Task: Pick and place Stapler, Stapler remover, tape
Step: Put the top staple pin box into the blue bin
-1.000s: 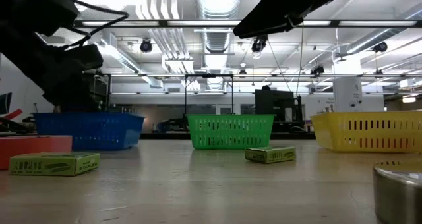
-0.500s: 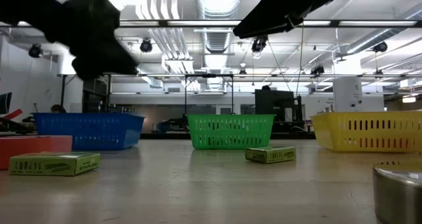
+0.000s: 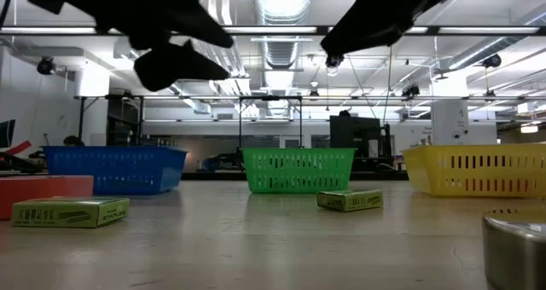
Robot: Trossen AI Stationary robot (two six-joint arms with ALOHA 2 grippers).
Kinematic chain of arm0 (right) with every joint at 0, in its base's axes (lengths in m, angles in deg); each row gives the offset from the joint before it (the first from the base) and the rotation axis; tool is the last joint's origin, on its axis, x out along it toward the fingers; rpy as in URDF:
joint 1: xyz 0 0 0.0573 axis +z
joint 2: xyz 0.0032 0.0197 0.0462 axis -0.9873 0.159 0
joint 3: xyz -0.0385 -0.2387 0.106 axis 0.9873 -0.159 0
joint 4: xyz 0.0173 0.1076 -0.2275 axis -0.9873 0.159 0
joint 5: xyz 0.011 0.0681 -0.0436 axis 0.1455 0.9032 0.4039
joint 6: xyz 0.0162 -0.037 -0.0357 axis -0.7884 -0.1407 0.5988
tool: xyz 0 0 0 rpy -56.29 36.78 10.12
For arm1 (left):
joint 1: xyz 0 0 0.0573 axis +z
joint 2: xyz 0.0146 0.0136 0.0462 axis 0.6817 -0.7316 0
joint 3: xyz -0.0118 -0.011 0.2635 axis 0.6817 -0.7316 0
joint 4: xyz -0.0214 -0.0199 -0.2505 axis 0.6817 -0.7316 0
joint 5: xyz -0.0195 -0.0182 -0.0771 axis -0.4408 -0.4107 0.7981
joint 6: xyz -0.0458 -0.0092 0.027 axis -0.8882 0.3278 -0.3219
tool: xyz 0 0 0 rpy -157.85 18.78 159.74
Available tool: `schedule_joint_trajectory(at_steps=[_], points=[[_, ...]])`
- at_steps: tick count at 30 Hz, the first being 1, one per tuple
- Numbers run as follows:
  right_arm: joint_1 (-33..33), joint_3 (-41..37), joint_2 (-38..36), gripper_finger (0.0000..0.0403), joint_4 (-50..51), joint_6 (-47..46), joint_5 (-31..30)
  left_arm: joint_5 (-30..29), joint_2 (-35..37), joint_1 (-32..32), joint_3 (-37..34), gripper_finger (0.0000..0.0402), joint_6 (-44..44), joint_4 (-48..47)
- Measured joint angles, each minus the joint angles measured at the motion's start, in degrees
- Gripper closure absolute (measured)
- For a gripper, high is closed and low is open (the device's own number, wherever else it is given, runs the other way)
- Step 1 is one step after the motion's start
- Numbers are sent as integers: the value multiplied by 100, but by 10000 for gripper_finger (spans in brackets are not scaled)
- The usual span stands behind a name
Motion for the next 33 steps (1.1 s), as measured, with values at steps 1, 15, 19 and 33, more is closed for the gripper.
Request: schedule_joint_trajectory(at_steps=[1, 15, 19, 33], points=[[39, -6, -31, 184, 0, 1, 2, -3, -228, -6, 176, 151, -109, -4], [387, -47, -588, 184, 268, -89, -15, -189, -2832, -19, 1946, 144, 193, 2], [443, -67, -770, 184, 361, -91, -41, 24, -3421, -20, 2421, 144, 452, -32], [469, -91, -843, 184, 479, -243, -48, 157, -4202, 15, 3154, 145, 591, -495]])
